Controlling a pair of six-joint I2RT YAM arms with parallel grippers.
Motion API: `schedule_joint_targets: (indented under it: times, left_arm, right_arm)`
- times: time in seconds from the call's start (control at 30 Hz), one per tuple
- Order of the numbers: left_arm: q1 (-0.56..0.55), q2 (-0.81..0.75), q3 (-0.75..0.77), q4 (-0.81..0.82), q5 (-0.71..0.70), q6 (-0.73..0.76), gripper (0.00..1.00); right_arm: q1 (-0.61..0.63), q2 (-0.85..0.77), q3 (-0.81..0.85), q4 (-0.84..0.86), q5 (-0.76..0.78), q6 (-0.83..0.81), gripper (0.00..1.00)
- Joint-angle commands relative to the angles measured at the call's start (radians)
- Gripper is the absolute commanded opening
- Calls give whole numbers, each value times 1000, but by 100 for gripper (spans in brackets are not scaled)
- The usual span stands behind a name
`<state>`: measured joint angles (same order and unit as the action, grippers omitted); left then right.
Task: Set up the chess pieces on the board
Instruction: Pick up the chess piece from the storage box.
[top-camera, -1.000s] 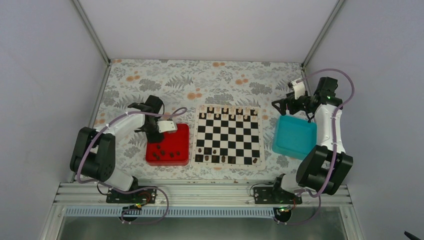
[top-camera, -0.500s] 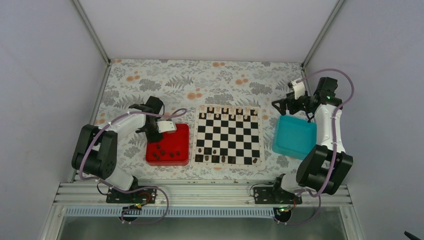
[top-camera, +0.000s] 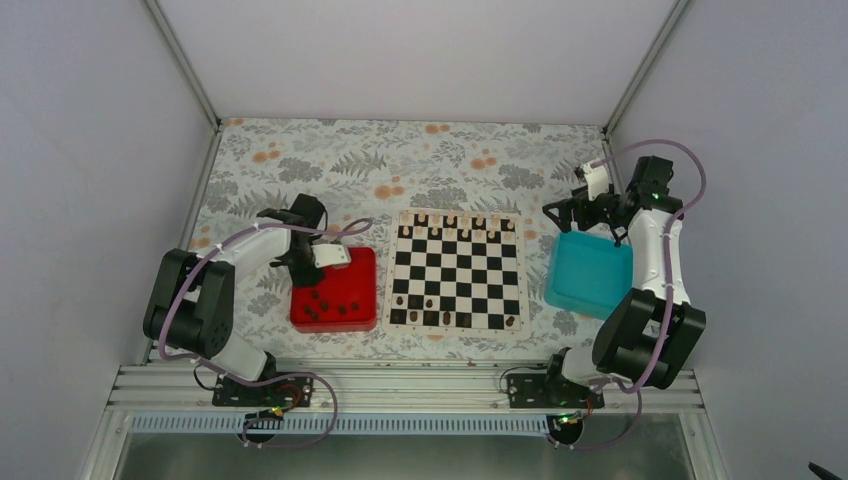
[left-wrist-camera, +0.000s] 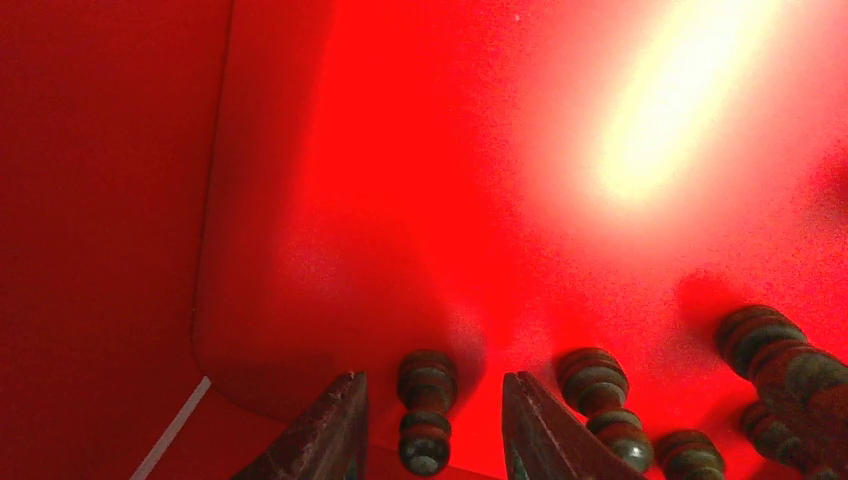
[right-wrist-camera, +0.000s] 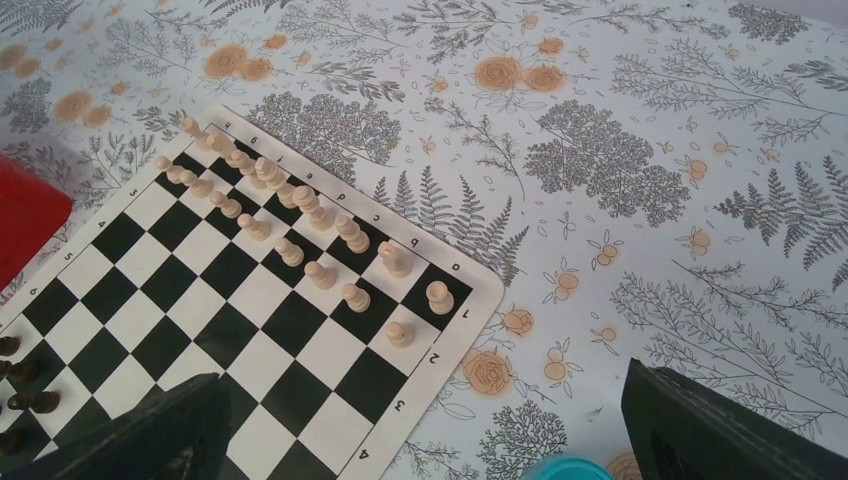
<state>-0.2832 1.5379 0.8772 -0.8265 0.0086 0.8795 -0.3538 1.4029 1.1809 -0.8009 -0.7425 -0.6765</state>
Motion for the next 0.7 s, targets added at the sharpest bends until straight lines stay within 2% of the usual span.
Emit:
schedule_joint_targets:
  times: [0.0, 0.17, 0.4, 0.67]
  left_arm:
    - [8, -22, 21, -48, -7, 15, 34]
    - [7, -30, 21, -64, -39, 35, 29]
    - [-1, -49, 37, -90, -49, 95, 28]
    - [-19, -19, 22, -68, -72, 88, 28]
  right_arm:
    - [8, 5, -10, 11, -2, -4, 100]
    - [9, 4, -13, 11, -3, -6, 100]
    - [8, 1, -18, 9, -1, -11, 100]
    - [8, 1, -22, 11, -3, -12, 100]
